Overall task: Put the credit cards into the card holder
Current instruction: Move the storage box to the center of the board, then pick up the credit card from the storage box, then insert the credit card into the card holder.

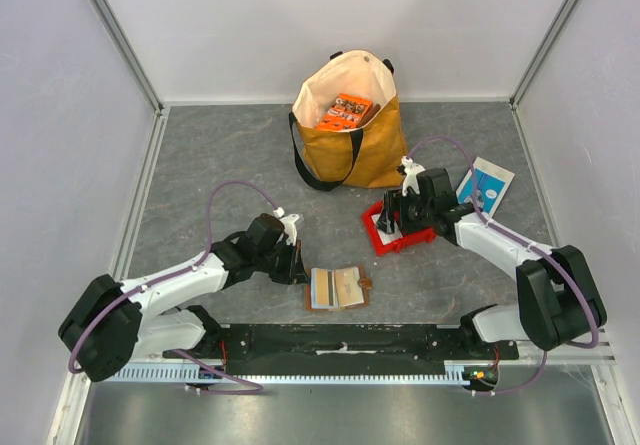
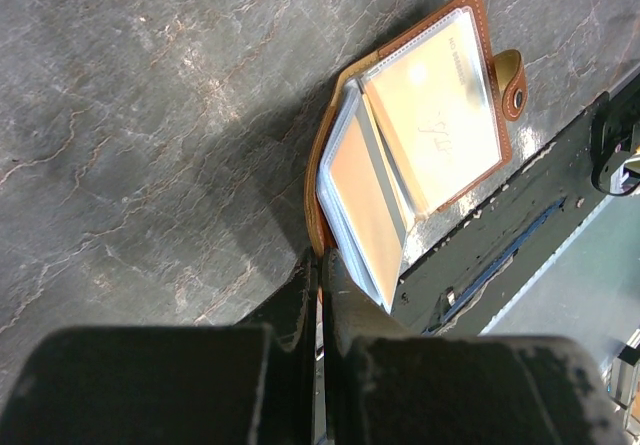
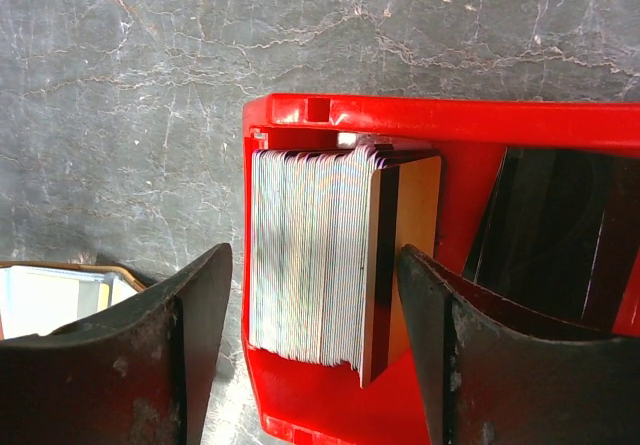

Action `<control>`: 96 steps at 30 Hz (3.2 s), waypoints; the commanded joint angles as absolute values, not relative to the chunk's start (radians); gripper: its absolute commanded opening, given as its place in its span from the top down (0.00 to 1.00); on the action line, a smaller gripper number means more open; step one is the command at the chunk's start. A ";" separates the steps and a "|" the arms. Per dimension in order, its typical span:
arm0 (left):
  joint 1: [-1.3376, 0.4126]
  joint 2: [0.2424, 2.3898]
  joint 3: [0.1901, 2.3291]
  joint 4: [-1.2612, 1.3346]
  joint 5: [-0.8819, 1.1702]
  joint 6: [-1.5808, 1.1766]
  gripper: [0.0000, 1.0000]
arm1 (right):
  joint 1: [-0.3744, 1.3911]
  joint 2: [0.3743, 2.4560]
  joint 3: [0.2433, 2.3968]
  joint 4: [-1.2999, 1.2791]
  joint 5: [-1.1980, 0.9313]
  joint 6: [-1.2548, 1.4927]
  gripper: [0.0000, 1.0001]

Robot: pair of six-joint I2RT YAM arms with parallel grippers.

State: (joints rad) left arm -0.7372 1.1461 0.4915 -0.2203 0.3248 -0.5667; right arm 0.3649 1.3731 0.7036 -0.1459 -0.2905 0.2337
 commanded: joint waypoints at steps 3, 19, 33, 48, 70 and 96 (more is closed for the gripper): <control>-0.738 1.157 0.505 -0.175 0.357 -0.549 0.98 | 0.367 1.330 0.761 -0.163 -0.296 0.216 0.28; -0.739 1.175 0.505 -0.166 0.365 -0.548 0.98 | 0.368 1.368 0.765 -0.170 -0.278 0.219 0.65; -0.738 1.189 0.508 -0.158 0.368 -0.545 0.98 | 0.365 1.365 0.788 -0.172 -0.244 0.230 0.83; -0.738 1.181 0.492 -0.153 0.370 -0.543 0.98 | 0.347 1.493 0.805 -0.199 -0.061 0.222 0.86; -0.738 1.166 0.486 -0.158 0.365 -0.554 0.98 | 0.350 1.263 0.885 -0.293 0.029 0.222 1.00; -0.738 1.085 0.440 -0.140 0.299 -0.669 0.98 | 1.093 1.144 0.718 -0.163 0.403 0.931 1.00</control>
State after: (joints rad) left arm -0.7372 1.1267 0.4488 -0.1772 0.3161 -0.6151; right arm 1.0199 1.1164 0.7742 -0.3420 0.4503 0.8200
